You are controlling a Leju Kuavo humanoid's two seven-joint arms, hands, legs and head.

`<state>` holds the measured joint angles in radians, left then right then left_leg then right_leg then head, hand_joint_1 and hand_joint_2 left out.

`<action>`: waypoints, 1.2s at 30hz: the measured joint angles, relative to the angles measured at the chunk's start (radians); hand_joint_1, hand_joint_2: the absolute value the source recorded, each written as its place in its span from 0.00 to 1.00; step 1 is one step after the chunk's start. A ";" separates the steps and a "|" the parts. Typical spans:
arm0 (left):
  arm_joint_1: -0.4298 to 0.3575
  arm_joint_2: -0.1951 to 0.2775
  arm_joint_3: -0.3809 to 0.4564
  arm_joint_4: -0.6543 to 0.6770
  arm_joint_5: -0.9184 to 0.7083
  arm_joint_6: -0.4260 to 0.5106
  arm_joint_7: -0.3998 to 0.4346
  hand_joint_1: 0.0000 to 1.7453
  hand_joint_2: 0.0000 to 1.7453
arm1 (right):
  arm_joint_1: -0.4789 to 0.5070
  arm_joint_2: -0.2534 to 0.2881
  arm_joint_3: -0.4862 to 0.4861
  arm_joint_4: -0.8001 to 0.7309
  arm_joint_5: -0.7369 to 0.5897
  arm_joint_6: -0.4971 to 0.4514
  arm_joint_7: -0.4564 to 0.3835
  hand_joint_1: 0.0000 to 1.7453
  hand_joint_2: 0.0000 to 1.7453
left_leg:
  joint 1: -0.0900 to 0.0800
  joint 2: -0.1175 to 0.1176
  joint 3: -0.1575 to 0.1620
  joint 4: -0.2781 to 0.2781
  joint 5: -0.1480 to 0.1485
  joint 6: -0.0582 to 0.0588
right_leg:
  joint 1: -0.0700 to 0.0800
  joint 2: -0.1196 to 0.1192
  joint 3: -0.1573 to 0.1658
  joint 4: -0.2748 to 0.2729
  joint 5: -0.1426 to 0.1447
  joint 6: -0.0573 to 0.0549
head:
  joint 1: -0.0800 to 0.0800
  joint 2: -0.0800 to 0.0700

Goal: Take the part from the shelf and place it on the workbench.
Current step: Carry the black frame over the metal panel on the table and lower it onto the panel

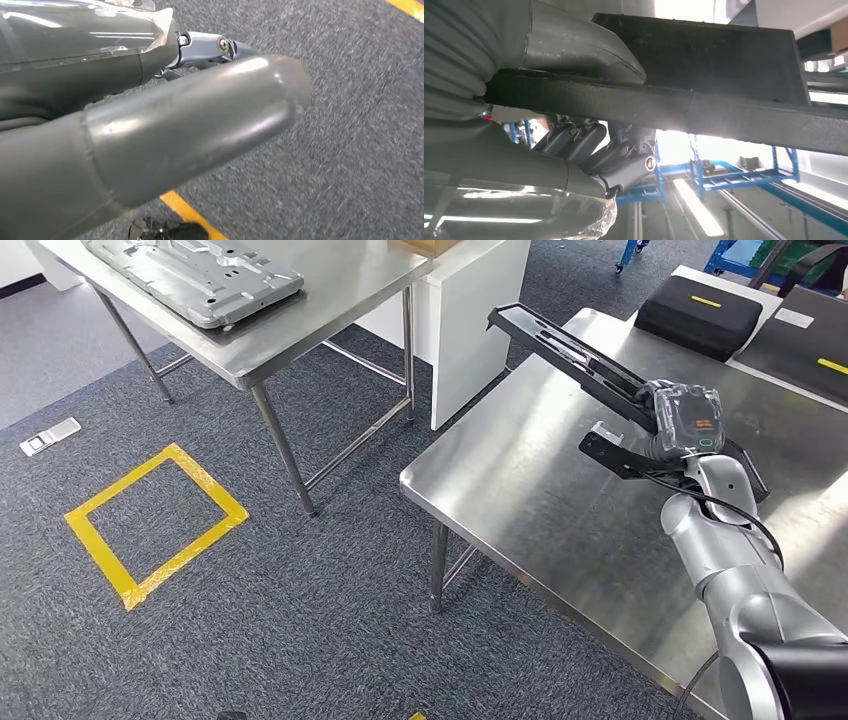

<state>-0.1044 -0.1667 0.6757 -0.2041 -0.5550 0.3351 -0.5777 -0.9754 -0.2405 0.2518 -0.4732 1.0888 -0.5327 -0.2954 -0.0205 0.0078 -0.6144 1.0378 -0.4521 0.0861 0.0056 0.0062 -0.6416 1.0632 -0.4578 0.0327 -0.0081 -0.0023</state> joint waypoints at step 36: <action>-0.001 -0.009 0.009 0.000 -0.003 0.004 -0.022 0.00 0.00 | -0.006 0.015 0.001 0.002 -0.010 0.009 0.005 0.99 1.00 | 0.020 0.005 0.013 -0.063 0.048 -0.010 | -0.024 -0.006 0.005 0.038 -0.043 0.021 | 0.000 0.000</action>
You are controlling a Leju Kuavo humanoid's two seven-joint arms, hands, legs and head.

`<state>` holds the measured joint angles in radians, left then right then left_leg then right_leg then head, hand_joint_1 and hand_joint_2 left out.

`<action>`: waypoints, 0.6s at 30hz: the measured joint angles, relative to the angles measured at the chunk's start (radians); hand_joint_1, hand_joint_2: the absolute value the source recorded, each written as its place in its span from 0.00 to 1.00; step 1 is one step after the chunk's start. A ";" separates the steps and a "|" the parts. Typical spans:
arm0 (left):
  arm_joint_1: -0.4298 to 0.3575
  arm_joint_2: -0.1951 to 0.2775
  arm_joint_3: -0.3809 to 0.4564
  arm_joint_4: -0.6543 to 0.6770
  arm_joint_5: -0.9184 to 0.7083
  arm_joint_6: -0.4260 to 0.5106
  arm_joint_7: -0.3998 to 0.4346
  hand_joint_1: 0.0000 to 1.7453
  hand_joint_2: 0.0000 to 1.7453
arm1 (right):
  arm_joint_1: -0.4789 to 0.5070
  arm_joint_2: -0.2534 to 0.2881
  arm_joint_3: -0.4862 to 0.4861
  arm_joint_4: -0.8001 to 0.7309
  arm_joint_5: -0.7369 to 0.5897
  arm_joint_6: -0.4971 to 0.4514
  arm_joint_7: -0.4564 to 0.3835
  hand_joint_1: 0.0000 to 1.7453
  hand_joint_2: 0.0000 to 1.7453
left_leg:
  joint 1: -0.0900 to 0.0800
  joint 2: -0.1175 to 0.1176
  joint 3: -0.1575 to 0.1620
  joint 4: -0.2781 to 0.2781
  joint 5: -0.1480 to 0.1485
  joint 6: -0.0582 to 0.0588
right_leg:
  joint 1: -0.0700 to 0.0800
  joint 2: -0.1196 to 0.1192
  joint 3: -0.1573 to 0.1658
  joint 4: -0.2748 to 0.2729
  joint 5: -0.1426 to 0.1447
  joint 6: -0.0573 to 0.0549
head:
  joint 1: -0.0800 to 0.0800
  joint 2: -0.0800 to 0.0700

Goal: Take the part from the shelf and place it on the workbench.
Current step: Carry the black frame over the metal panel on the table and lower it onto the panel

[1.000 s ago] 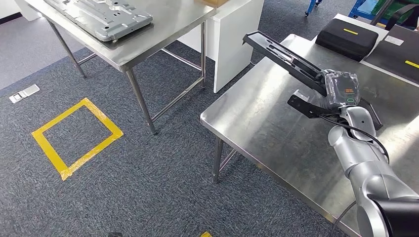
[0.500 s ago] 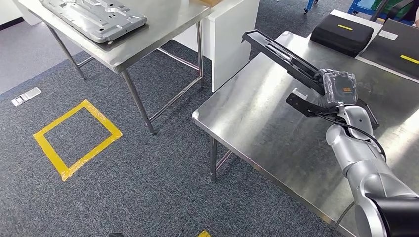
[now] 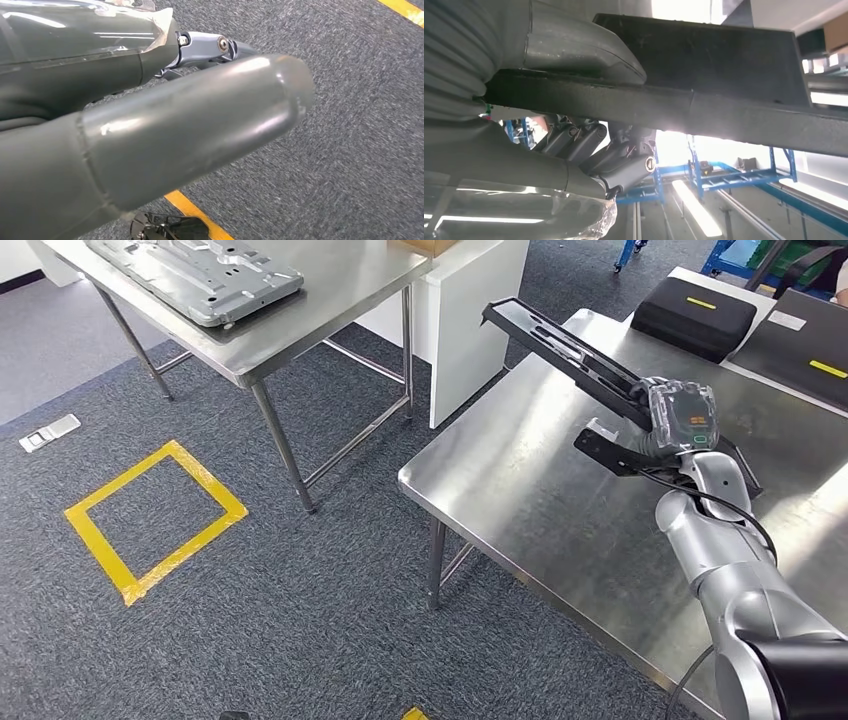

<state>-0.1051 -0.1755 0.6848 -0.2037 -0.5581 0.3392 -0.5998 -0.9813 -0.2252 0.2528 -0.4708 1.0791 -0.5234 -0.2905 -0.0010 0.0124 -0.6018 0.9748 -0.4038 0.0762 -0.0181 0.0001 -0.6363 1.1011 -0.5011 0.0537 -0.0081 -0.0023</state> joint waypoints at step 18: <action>0.003 -0.001 0.004 0.000 -0.002 0.000 0.001 0.00 0.00 | 0.007 -0.001 0.000 0.002 0.009 0.001 0.002 0.99 1.00 | 0.018 -0.004 -0.123 0.285 -0.160 -0.060 | -0.014 0.013 0.039 -0.081 0.053 -0.012 | -0.006 0.000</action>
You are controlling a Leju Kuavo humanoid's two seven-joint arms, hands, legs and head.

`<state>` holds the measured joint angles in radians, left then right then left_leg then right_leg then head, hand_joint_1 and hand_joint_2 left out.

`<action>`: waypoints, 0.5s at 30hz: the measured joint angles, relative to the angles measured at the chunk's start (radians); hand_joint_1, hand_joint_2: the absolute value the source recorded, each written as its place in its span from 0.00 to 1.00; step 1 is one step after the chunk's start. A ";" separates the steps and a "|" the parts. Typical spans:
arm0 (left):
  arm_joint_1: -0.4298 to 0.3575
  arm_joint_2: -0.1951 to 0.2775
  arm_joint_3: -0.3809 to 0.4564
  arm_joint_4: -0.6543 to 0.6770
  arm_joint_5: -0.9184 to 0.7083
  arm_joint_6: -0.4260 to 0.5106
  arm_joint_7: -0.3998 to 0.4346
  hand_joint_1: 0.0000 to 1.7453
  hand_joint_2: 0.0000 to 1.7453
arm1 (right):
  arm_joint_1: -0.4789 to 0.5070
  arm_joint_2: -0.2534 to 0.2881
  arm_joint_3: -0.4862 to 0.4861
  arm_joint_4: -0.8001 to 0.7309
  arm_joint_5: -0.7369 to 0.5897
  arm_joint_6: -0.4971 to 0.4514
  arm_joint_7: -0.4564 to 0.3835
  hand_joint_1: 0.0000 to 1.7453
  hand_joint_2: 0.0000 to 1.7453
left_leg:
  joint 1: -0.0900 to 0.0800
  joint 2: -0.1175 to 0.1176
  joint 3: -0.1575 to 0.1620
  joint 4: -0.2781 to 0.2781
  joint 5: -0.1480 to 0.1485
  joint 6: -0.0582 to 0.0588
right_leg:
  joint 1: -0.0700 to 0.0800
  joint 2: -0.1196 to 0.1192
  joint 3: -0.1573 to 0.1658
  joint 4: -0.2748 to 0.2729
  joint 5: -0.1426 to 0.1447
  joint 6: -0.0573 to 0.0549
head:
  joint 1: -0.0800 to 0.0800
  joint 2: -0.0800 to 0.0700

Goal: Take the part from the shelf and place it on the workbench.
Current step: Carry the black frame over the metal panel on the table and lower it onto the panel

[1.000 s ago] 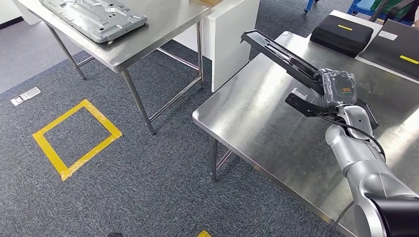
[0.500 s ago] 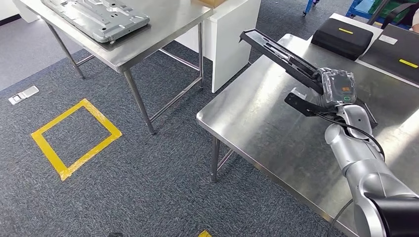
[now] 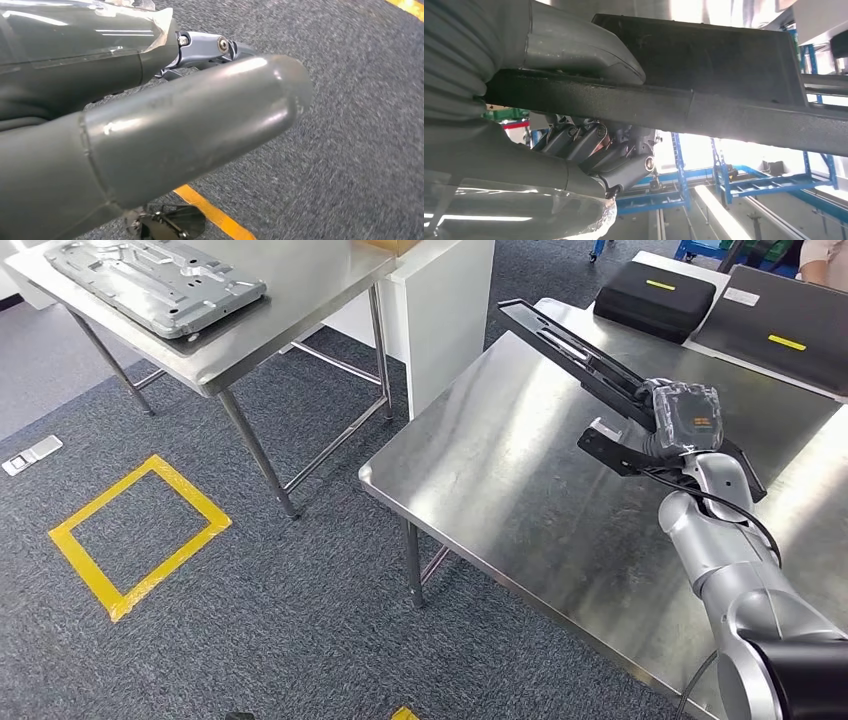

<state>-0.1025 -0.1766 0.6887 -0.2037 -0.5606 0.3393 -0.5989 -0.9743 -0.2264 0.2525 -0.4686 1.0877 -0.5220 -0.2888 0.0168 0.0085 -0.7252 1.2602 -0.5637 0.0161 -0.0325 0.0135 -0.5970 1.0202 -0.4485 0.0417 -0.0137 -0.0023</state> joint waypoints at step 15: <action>-0.003 0.002 0.006 0.000 0.005 0.002 -0.047 0.00 0.00 | -0.012 -0.010 0.000 0.002 0.010 0.016 0.009 0.99 1.00 | -0.017 -0.006 0.111 -0.254 0.138 0.056 | 0.016 0.000 -0.112 0.203 -0.091 -0.001 | 0.003 0.000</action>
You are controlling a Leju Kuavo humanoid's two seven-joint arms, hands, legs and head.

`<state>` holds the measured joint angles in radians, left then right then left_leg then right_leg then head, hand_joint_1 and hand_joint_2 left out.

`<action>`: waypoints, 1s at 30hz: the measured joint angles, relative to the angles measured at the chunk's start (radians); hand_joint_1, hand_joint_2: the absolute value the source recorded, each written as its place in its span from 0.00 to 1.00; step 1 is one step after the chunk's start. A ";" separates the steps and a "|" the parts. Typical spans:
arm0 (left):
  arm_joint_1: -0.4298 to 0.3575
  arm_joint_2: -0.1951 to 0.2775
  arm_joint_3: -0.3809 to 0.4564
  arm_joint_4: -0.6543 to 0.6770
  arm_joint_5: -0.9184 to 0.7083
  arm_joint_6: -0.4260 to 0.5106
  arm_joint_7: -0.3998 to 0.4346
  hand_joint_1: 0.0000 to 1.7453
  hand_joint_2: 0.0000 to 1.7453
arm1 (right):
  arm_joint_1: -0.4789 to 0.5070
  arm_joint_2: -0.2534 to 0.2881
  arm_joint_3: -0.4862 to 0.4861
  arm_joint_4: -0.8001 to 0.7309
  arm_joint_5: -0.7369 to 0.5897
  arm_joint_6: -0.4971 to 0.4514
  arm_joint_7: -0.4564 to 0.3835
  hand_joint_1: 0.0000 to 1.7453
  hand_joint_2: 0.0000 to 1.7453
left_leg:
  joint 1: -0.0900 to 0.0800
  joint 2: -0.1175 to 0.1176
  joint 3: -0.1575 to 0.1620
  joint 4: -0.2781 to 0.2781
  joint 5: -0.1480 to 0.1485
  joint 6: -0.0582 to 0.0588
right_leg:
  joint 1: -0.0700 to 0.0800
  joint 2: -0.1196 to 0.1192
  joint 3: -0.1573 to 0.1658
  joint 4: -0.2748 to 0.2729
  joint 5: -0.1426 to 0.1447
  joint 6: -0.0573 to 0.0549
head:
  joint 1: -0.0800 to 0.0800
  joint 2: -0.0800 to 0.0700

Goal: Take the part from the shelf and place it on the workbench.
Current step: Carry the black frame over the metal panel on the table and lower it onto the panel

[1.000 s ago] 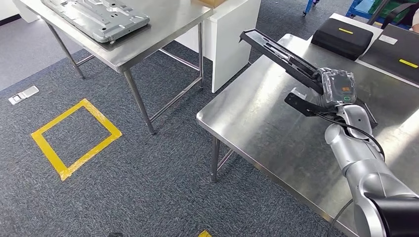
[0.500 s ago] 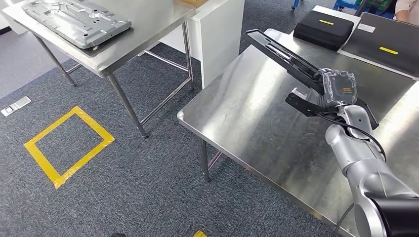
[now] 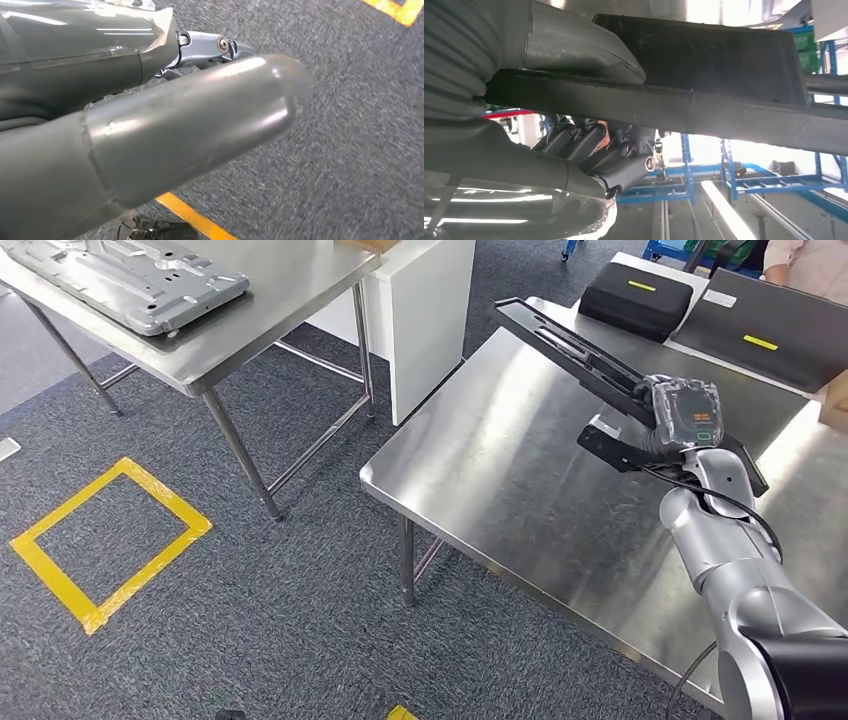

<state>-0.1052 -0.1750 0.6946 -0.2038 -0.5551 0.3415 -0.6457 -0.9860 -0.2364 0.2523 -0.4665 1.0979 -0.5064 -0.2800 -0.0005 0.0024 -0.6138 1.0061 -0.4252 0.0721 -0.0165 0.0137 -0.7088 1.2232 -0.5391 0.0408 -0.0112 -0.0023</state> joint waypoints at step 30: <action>0.008 -0.008 -0.006 -0.025 0.036 0.031 -0.015 0.00 0.00 | 0.006 -0.005 0.001 0.005 0.006 -0.003 -0.003 0.99 1.00 | -0.001 -0.015 -0.004 0.020 -0.017 -0.041 | -0.006 0.007 0.104 -0.227 0.114 -0.002 | -0.004 0.000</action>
<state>-0.0972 -0.1834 0.6890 -0.2289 -0.5195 0.3726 -0.6611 -0.9796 -0.2412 0.2529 -0.4616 1.1034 -0.5093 -0.2826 -0.0019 -0.0122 -0.6176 1.0260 -0.4421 0.0309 -0.0225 0.0209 -0.6053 0.9962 -0.4254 0.0383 -0.0153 -0.0023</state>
